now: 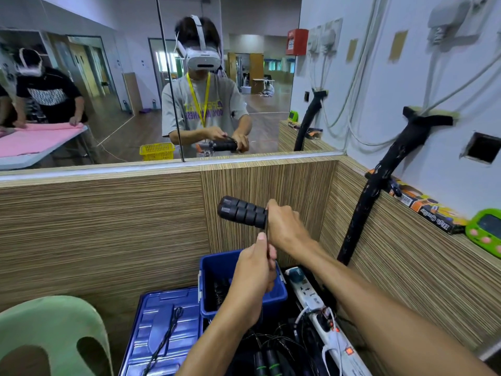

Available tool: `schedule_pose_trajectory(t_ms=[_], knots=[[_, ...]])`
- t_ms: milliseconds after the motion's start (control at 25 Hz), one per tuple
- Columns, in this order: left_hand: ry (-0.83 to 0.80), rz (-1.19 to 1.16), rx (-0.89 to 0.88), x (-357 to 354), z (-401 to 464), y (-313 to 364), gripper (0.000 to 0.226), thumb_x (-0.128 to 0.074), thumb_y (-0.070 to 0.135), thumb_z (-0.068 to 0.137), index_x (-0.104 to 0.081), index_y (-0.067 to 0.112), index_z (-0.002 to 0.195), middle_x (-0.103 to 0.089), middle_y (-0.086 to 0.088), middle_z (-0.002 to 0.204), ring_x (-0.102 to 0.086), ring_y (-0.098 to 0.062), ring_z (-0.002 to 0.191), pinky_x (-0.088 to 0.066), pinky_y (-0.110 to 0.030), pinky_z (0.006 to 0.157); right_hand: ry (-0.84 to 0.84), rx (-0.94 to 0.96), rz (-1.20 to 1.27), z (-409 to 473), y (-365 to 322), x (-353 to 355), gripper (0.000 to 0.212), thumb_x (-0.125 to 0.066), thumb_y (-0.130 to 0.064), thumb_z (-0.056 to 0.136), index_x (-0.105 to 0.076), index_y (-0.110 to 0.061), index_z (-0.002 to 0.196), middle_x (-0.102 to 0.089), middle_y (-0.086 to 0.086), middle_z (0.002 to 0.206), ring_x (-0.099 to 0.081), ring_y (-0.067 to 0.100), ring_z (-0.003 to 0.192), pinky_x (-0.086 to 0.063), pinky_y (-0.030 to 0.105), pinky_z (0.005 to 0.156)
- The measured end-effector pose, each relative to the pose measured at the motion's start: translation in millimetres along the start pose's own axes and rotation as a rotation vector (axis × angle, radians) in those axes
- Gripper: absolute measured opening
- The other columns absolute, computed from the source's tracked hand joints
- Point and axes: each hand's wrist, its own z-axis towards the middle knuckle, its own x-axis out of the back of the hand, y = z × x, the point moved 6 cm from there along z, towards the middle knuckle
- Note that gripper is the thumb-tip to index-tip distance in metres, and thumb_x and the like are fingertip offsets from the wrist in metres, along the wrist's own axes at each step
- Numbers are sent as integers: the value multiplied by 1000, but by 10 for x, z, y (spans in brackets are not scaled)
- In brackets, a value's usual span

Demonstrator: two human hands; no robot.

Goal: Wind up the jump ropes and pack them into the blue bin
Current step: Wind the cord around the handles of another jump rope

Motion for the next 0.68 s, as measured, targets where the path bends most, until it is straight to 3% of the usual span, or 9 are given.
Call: schedule_pose_trajectory(t_ms=[80,160,200,280,360,520,600,680], knots=[[127,420,-268,25,-30,114,49,-26,40,104,-48,15,68,-43,8,51,-39,-12,45,-30,-29,48,8,19,-20,17,-5,-12,10,-39,-1,96,-42,-10,96,-57,9,89,-58,30,82,-49,41,68],[237,723,-396,72,-30,104,50,-23,42,103,-51,15,73,-51,5,57,-50,-16,54,-36,-33,53,10,-3,-5,51,21,20,11,-42,1,94,-42,-10,96,-55,9,88,-56,30,83,-46,40,67],[226,690,-394,103,3,32,51,-23,44,103,-55,16,74,-51,5,56,-50,-14,53,-36,-32,54,22,-10,18,55,29,47,13,-47,2,92,-44,-9,98,-56,9,90,-58,32,85,-48,42,69],[122,256,-249,167,103,-163,55,-27,47,103,-58,15,70,-41,10,51,-38,-6,45,-31,-24,48,52,-2,72,54,8,78,24,-58,1,88,-48,-11,106,-60,9,93,-61,33,87,-55,45,72],[109,7,-89,202,257,-314,56,-32,48,102,-50,14,61,-34,7,49,-29,-7,41,-27,-20,43,59,41,116,27,-63,111,30,-65,-2,86,-50,-13,109,-61,5,89,-63,28,81,-54,37,66],[210,196,-106,373,555,-329,47,-41,38,100,-43,18,57,-35,5,48,-29,-12,46,-24,-26,47,0,150,168,-57,-193,196,37,-72,-4,83,-49,-13,110,-55,-4,82,-57,10,67,-44,18,54],[215,265,-175,505,752,-326,44,-46,32,99,-51,12,60,-44,-2,50,-35,-13,48,-29,-26,47,-68,219,156,-119,-217,192,36,-72,-5,83,-48,-15,107,-55,-5,83,-59,7,68,-53,22,59],[185,327,-347,568,892,-272,28,-53,25,93,-60,11,70,-58,-13,63,-47,-17,58,-38,-35,53,-94,255,154,-173,-197,191,33,-72,-6,82,-48,-18,102,-59,-3,83,-63,11,71,-58,28,65]])
